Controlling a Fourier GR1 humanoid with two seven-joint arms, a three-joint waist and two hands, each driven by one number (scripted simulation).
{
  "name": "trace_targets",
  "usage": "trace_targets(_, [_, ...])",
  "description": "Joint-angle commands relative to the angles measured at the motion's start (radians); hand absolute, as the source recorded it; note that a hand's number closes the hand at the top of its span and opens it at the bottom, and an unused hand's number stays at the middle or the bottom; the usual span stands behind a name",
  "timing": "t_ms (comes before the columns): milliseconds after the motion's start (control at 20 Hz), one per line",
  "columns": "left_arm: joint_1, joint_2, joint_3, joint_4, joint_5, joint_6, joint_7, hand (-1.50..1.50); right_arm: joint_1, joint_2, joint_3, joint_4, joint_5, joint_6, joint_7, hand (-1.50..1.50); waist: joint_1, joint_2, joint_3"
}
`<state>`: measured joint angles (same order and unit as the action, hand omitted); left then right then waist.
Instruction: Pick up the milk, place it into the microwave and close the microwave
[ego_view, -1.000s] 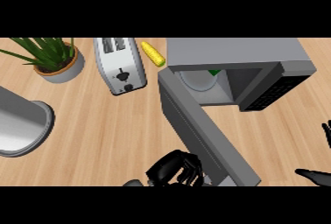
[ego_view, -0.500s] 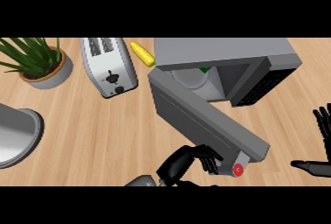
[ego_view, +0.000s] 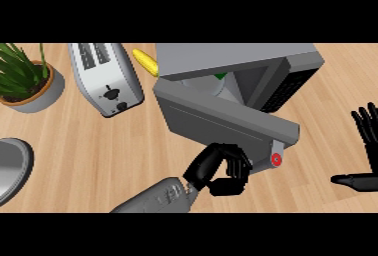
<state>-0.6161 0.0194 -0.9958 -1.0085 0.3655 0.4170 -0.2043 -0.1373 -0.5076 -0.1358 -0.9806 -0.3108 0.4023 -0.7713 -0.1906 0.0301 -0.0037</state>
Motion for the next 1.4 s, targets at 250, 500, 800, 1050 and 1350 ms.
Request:
trace_targets(250, [-0.217, -0.019, 0.066, 0.051, 0.087, 0.089, -0.043, 1.5, -0.037, -0.037, 0.044, -0.076, -0.025, 0.099, 0.027, -1.5, -0.086, 0.016, 0.001])
trace_targets(500, [-0.309, -0.019, 0.102, 0.108, 0.138, 0.104, -0.041, 1.5, -0.081, -0.047, 0.032, -0.104, -0.061, 0.091, 0.06, -1.5, -0.115, 0.031, 0.003])
trace_targets(800, [-0.395, -0.019, 0.118, 0.17, 0.181, 0.117, -0.038, 1.5, -0.119, -0.043, 0.06, -0.143, -0.097, 0.133, 0.092, -1.5, -0.151, 0.046, 0.007])
trace_targets(1050, [-0.457, -0.019, 0.144, 0.217, 0.216, 0.138, -0.037, 1.5, -0.157, -0.072, 0.049, -0.153, -0.128, 0.148, 0.121, -1.5, -0.176, 0.057, 0.008])
trace_targets(1350, [-0.464, -0.018, 0.134, 0.211, 0.245, 0.176, -0.04, 1.5, -0.188, -0.08, 0.076, -0.183, -0.165, 0.206, 0.16, -1.5, -0.196, 0.062, 0.01])
